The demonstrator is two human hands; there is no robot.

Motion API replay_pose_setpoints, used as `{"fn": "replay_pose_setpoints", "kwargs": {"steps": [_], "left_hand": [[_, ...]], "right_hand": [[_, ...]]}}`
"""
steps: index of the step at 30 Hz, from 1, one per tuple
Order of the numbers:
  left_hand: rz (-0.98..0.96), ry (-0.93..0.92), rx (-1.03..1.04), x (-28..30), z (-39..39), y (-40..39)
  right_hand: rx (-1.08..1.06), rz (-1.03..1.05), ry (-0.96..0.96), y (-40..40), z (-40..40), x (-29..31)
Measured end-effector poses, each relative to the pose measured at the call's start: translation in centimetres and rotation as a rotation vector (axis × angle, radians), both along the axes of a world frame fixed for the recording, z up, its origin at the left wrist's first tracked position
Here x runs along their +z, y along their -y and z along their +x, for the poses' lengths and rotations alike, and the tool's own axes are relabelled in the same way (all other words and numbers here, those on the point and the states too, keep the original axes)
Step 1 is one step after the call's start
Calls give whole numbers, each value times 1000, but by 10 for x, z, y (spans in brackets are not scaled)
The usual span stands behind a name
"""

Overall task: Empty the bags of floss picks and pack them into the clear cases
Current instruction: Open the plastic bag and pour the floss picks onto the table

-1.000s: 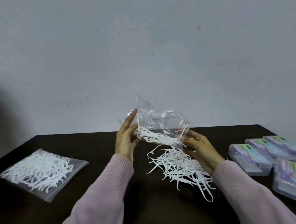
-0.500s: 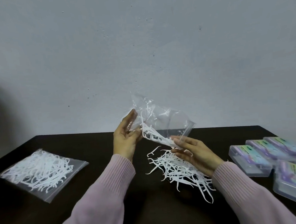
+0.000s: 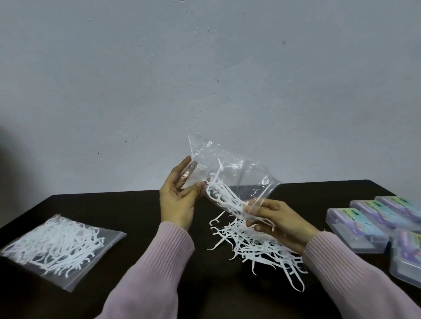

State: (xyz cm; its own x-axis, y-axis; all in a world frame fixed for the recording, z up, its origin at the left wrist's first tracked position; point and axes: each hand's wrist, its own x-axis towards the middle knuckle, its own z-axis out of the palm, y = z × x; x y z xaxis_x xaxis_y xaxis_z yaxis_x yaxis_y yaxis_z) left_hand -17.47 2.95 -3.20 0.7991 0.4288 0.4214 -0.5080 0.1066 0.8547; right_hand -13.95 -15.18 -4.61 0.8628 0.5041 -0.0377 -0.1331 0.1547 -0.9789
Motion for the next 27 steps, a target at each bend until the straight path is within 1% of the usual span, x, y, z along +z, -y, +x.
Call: {"fn": "replay_pose_setpoints", "kwargs": {"steps": [3, 6, 8, 13, 16, 18, 20, 24, 27], "left_hand": [[30, -13, -15, -1, 0, -3], [31, -41, -114, -2, -1, -3], [65, -53, -146, -2, 0, -1], [80, -42, -177, -3, 1, 0], [124, -42, -229, -4, 1, 3], [169, -36, -214, -5, 0, 6], [157, -23, -163, -4, 0, 7], [103, 10, -54, -2, -1, 0], [133, 27, 0, -1, -1, -2]], "right_hand": [[-33, 20, -14, 1, 2, -1], [-61, 54, -38, 3, 3, -2], [-62, 54, -42, 3, 3, -2], [27, -37, -32, 1, 2, -1], [72, -128, 20, 1, 3, -3], [56, -171, 66, 1, 4, -5], [13, -193, 123, 2, 6, -7], [-88, -164, 163, 4, 8, -9], [-134, -174, 190, 5, 12, -9]]}}
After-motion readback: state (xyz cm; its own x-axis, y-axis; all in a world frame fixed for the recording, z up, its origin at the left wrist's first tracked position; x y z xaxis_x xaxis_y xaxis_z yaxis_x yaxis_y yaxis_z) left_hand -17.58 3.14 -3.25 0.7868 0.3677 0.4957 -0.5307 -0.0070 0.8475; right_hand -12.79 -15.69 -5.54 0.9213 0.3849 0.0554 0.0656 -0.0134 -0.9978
